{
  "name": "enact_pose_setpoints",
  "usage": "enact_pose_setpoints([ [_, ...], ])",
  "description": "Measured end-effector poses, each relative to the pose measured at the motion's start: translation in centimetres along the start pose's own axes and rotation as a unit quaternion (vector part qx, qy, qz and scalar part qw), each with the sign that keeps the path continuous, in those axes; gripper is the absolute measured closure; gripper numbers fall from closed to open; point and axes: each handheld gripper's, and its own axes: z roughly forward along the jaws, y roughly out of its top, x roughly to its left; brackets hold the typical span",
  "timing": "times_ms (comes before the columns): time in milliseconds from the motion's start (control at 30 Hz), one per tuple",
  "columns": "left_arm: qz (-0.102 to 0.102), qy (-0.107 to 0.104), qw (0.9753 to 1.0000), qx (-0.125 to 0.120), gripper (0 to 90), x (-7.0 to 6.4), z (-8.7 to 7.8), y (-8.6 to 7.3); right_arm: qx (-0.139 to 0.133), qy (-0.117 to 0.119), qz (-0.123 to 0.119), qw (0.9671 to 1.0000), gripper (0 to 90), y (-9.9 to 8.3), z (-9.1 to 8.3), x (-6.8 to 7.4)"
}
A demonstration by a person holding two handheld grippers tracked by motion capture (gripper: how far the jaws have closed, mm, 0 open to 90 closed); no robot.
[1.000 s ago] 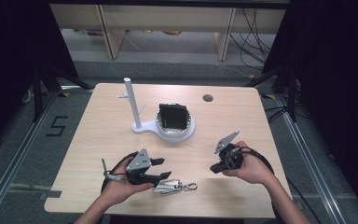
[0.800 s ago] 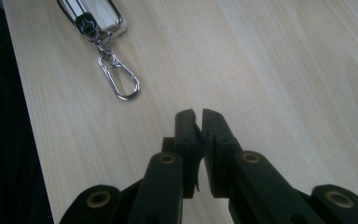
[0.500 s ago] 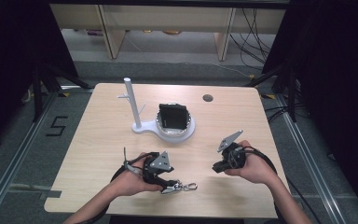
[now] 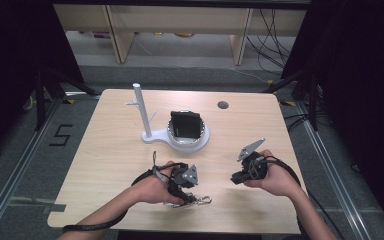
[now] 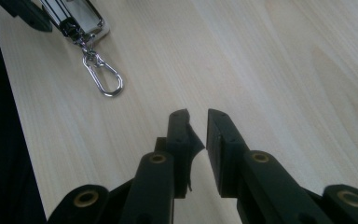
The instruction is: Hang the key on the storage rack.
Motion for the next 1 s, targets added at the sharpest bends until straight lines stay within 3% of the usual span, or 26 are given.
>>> enact_pose_setpoints([
  [33, 0.002, -0.002, 1.0000, 0.005, 51.9, 0.0, 0.2, 0.2, 0.004, -0.002, 0.010, 0.9999, 80.0, 0.0, -0.2, 0.1],
  [133, 0.013, -0.007, 0.9997, 0.019, 52.0, -0.1, 0.6, 0.6, 0.002, 0.001, 0.010, 0.9999, 80.0, -0.1, -0.2, 0.0],
  [167, 0.015, -0.007, 0.9996, 0.022, 52.0, -0.2, 0.7, 0.8, 0.001, -0.003, 0.000, 1.0000, 79.9, -0.1, -0.3, -0.2],
  [333, 0.026, -0.012, 0.9989, 0.039, 52.3, -0.3, 1.1, 1.3, -0.002, -0.005, 0.008, 1.0000, 79.8, -0.2, -0.6, -0.3],
  [367, 0.041, -0.013, 0.9977, 0.052, 52.3, -0.2, 1.1, 1.5, -0.003, -0.003, 0.007, 1.0000, 79.9, -0.2, -0.6, -0.3],
  [400, 0.020, -0.016, 0.9988, 0.041, 52.3, -0.5, 1.3, 1.4, -0.003, -0.004, 0.008, 1.0000, 79.9, -0.3, -0.6, -0.3],
  [467, 0.042, -0.018, 0.9973, 0.058, 52.3, -0.3, 1.3, 1.6, 0.001, -0.002, 0.016, 0.9999, 79.9, -0.3, -0.6, -0.2],
  [500, 0.025, -0.018, 0.9984, 0.046, 52.3, -0.5, 1.5, 1.6, 0.000, -0.001, 0.015, 0.9999, 79.9, -0.3, -0.6, -0.3],
  [567, 0.038, -0.019, 0.9974, 0.058, 52.4, -0.4, 1.7, 1.7, 0.000, 0.000, 0.014, 0.9999, 79.8, -0.4, -0.5, -0.3],
  [600, 0.028, -0.021, 0.9982, 0.050, 52.4, -0.6, 1.9, 1.6, -0.002, 0.000, 0.010, 0.9999, 79.8, -0.4, -0.5, -0.3],
  [633, 0.032, -0.021, 0.9979, 0.053, 52.4, -0.6, 1.9, 1.6, -0.002, 0.000, 0.010, 0.9999, 79.8, -0.4, -0.5, -0.3],
  [667, 0.045, -0.022, 0.9967, 0.064, 52.3, -0.5, 1.9, 1.7, -0.003, -0.001, 0.007, 1.0000, 79.8, -0.4, -0.5, -0.4],
  [733, 0.032, -0.020, 0.9978, 0.055, 52.2, -0.8, 2.2, 1.7, 0.000, 0.000, 0.017, 0.9999, 79.7, -0.3, -0.6, -0.3],
  [767, 0.050, -0.020, 0.9960, 0.071, 52.3, -0.6, 2.1, 1.8, -0.002, -0.002, 0.015, 0.9999, 79.7, -0.3, -0.6, -0.3],
  [800, 0.033, -0.019, 0.9975, 0.059, 52.3, -0.8, 2.3, 1.8, -0.002, -0.004, 0.014, 0.9999, 79.6, -0.3, -0.6, -0.3],
  [867, 0.053, -0.018, 0.9954, 0.078, 52.3, -0.6, 2.2, 1.9, -0.001, -0.003, 0.013, 0.9999, 79.5, -0.3, -0.7, -0.3],
  [1000, 0.058, -0.018, 0.9945, 0.086, 52.7, -0.7, 2.6, 2.0, -0.003, -0.001, 0.012, 0.9999, 79.5, -0.2, -0.7, -0.3],
])
